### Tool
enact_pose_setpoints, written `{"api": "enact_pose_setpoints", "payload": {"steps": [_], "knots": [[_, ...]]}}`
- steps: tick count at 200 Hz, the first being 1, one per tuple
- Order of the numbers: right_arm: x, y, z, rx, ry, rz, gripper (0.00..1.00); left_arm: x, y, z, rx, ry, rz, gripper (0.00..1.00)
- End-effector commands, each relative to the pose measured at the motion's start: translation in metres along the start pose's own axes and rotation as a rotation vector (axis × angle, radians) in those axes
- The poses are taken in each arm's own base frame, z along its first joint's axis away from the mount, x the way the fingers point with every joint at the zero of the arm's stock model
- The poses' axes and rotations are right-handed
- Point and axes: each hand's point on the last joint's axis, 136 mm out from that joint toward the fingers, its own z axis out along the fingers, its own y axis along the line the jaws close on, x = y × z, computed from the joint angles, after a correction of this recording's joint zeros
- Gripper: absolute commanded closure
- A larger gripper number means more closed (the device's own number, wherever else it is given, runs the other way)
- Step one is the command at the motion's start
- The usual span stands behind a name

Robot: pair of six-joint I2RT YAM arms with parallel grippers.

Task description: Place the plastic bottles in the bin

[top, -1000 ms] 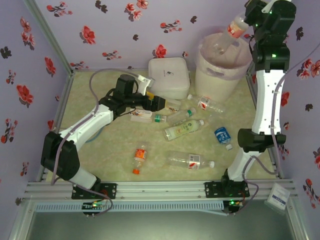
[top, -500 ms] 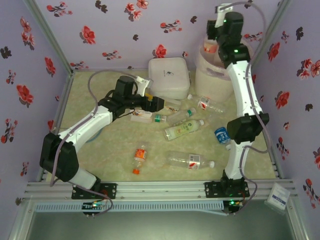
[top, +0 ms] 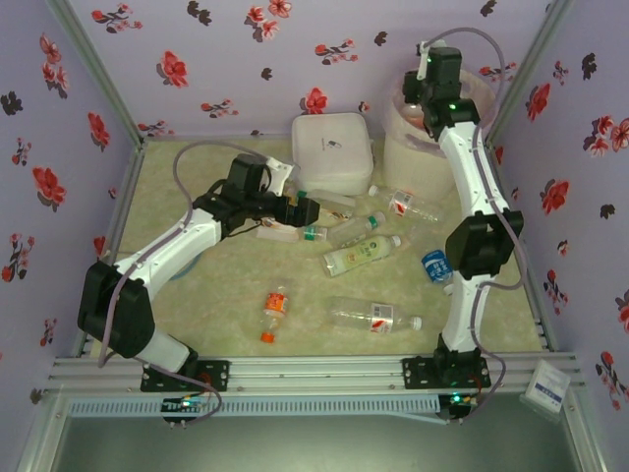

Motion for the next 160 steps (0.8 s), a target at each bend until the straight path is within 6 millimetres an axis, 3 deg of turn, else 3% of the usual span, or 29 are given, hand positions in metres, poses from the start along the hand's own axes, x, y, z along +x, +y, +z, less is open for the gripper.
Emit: {"api": "enact_pose_setpoints", "payload": {"steps": [1, 55, 111, 136, 160], "knots": [[0.025, -0.003, 0.011, -0.034, 0.094, 0.135, 0.59, 0.001, -0.002, -0.013, -0.021, 0.013, 0.037, 0.0], [0.001, -0.015, -0.006, -0.025, 0.086, 0.176, 0.28, 0.027, -0.004, -0.03, -0.038, 0.123, 0.048, 0.0], [-0.034, -0.015, -0.051, -0.053, 0.053, 0.248, 0.06, 0.088, -0.001, -0.053, -0.163, 0.365, -0.048, 0.0], [-0.028, -0.008, -0.076, -0.067, 0.103, 0.276, 0.01, 0.125, -0.013, -0.069, -0.209, 0.495, -0.105, 0.0], [-0.005, 0.003, -0.095, -0.076, 0.179, 0.286, 0.01, 0.156, -0.033, -0.072, -0.196, 0.559, -0.188, 0.0]]}}
